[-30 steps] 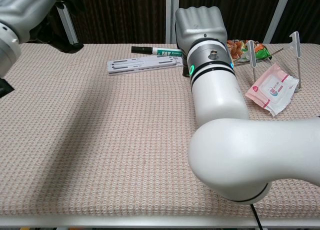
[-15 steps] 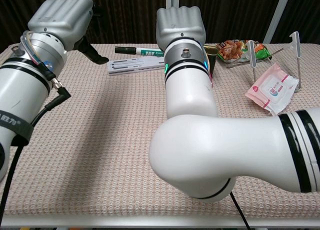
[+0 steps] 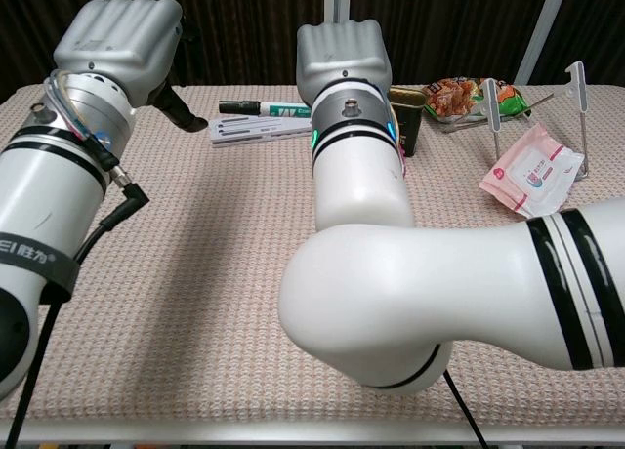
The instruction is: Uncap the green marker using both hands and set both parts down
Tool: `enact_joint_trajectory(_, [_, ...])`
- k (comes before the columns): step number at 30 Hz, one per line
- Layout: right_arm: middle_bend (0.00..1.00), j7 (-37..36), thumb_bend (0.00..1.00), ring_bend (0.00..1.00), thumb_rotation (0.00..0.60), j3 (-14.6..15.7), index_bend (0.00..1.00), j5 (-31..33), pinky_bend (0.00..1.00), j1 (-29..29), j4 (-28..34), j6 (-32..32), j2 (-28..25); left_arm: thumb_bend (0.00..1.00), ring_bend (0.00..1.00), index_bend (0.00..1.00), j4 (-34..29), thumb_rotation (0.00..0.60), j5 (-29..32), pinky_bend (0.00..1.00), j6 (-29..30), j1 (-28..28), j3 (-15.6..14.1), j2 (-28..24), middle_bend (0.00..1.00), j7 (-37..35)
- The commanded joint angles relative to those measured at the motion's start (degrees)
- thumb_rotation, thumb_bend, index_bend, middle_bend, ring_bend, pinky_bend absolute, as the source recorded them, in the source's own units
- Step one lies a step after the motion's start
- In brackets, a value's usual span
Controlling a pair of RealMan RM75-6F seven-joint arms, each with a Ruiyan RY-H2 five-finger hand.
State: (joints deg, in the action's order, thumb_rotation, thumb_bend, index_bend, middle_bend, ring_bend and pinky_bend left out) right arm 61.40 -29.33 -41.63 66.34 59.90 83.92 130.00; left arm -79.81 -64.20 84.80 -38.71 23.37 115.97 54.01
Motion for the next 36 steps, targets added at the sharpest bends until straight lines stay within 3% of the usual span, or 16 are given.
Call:
enact_joint_trajectory(1, [0.61,-0.90,0.33,0.64,0.600,0.67,0.65,1.10,0.76,1.11,-0.41,0.45,0.00,0.13,0.42,0.49,0.39,0.600,0.66,0.48,-0.39,-0.19,-0.07,0.36,0.50,-0.38])
enact_joint_trajectory(24, [0.61,-4.87,0.33,0.64,0.600,4.63,0.65,10.72,0.76,8.19,-4.00,-0.23,0.00,0.26,0.43,0.49,2.45,0.600,3.76,0.49,-2.21,-2.75,0.64,1.61,0.50,-1.57])
enact_joint_trajectory(36, [0.61,-5.21,0.33,0.64,0.600,6.02,0.65,13.78,0.75,9.61,-4.83,-0.10,0.00,0.29,0.49,0.55,3.17,0.600,2.71,0.55,-2.54,-3.79,-0.19,1.80,0.56,-3.40])
